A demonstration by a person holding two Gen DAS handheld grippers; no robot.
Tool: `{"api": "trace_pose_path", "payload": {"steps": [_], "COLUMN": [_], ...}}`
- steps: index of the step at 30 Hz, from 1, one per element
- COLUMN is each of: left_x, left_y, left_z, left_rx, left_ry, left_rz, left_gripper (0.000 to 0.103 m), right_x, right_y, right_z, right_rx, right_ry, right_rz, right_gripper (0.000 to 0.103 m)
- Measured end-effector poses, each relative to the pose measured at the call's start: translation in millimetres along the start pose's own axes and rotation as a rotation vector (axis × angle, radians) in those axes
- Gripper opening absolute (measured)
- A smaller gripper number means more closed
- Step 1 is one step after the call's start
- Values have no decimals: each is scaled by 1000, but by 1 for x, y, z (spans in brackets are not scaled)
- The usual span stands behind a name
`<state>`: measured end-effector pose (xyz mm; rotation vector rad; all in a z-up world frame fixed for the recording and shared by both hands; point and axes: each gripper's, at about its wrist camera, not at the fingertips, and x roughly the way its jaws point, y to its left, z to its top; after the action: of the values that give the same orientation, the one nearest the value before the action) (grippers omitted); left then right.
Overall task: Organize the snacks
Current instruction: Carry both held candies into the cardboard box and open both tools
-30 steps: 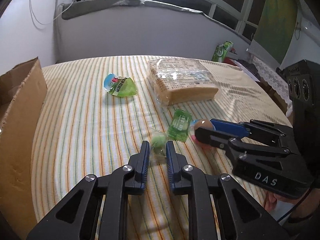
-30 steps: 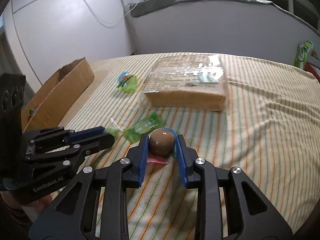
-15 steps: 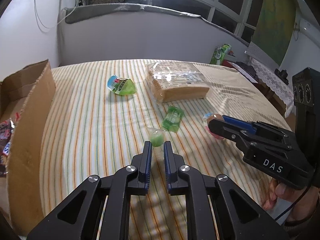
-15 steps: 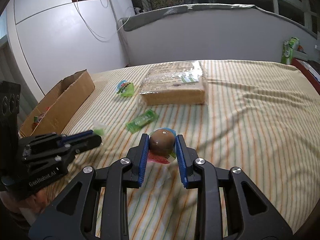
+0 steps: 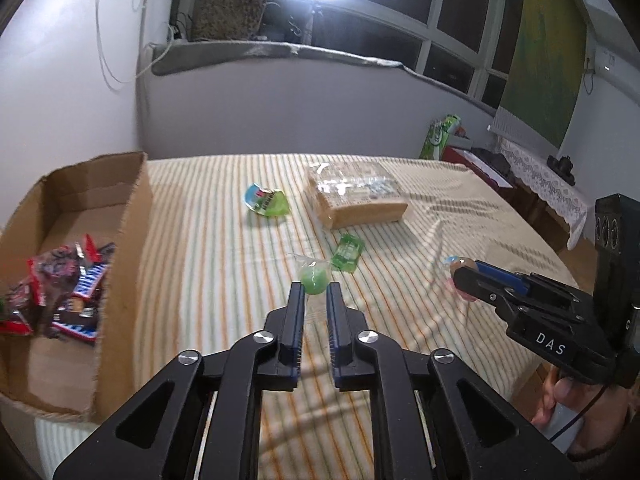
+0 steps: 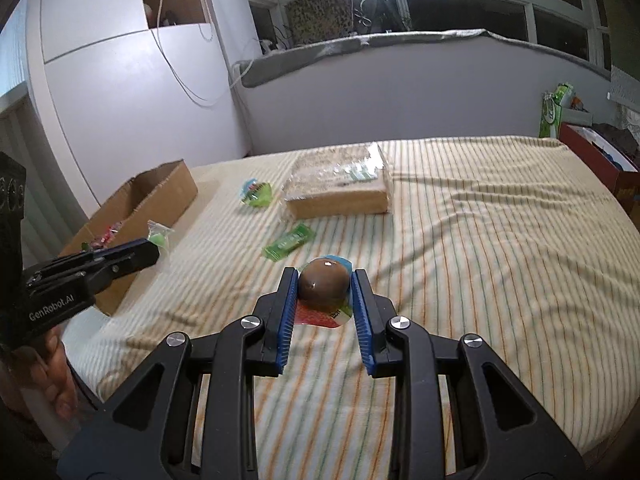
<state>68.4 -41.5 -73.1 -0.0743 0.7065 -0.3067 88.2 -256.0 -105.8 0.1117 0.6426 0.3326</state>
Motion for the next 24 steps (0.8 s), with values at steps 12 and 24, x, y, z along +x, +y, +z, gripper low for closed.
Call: {"api": "trace_pose_path", "payload": {"steps": [12, 24], "left_x": [-59, -99], "left_y": [5, 50], "left_z": [21, 23], "left_rx": [-1, -82], "left_ry": [-143, -240], "left_rz": [24, 52], "left_gripper": [9, 9], "right_x": [-35, -21], "right_y": [35, 111], "right_z": [31, 49], "right_rx": [-74, -200], "right_ry": [-87, -67], "right_rz": [-9, 32], "right_gripper": [28, 28]}}
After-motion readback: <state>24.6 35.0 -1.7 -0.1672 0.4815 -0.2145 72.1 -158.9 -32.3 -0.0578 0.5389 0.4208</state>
